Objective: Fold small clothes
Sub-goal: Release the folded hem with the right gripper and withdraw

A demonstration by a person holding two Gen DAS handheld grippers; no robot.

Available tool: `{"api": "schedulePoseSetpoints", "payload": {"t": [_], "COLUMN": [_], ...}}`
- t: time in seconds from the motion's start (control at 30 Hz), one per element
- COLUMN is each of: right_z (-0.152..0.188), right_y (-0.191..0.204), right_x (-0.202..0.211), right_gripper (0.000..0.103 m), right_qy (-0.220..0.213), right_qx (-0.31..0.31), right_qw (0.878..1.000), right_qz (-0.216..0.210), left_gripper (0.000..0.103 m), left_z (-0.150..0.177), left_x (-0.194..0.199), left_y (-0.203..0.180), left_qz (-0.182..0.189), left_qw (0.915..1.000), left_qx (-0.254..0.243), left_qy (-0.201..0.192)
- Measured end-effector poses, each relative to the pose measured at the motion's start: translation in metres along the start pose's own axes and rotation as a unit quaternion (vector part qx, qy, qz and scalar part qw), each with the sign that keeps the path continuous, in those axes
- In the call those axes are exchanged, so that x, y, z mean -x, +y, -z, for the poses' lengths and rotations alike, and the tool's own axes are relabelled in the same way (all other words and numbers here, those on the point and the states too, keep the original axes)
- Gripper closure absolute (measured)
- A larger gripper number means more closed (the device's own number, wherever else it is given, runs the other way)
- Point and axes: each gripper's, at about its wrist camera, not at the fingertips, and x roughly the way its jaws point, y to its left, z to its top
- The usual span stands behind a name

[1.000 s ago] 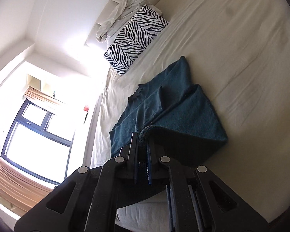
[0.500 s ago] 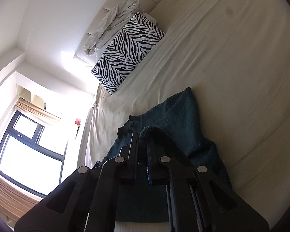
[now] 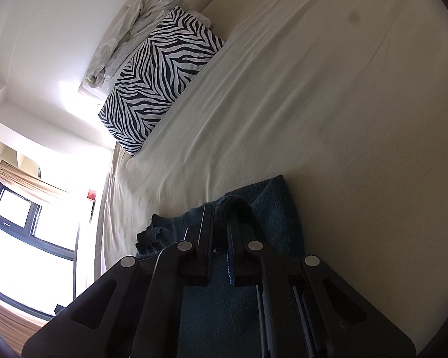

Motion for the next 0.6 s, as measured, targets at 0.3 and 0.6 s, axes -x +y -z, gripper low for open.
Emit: {"api": "schedulePoseSetpoints", "payload": {"t": [0.3, 0.6], "right_z": [-0.004, 0.019], "right_y": [-0.019, -0.015], "right_x": [-0.039, 0.011], "right_gripper": [0.073, 0.047], "right_qy": [0.003, -0.013], "right_qx": [-0.01, 0.026], "right_qw": [1.0, 0.999], "right_qz": [0.02, 0.028], "left_gripper": [0.048, 0.046], "left_z": [0.003, 0.048], "left_x": [-0.009, 0.03], "left_y": [0.013, -0.002], "left_qz": [-0.034, -0.05], "left_qw": [0.9993, 0.9964], "left_qx": [-0.017, -0.068], "left_qy": [-0.002, -0.009]}}
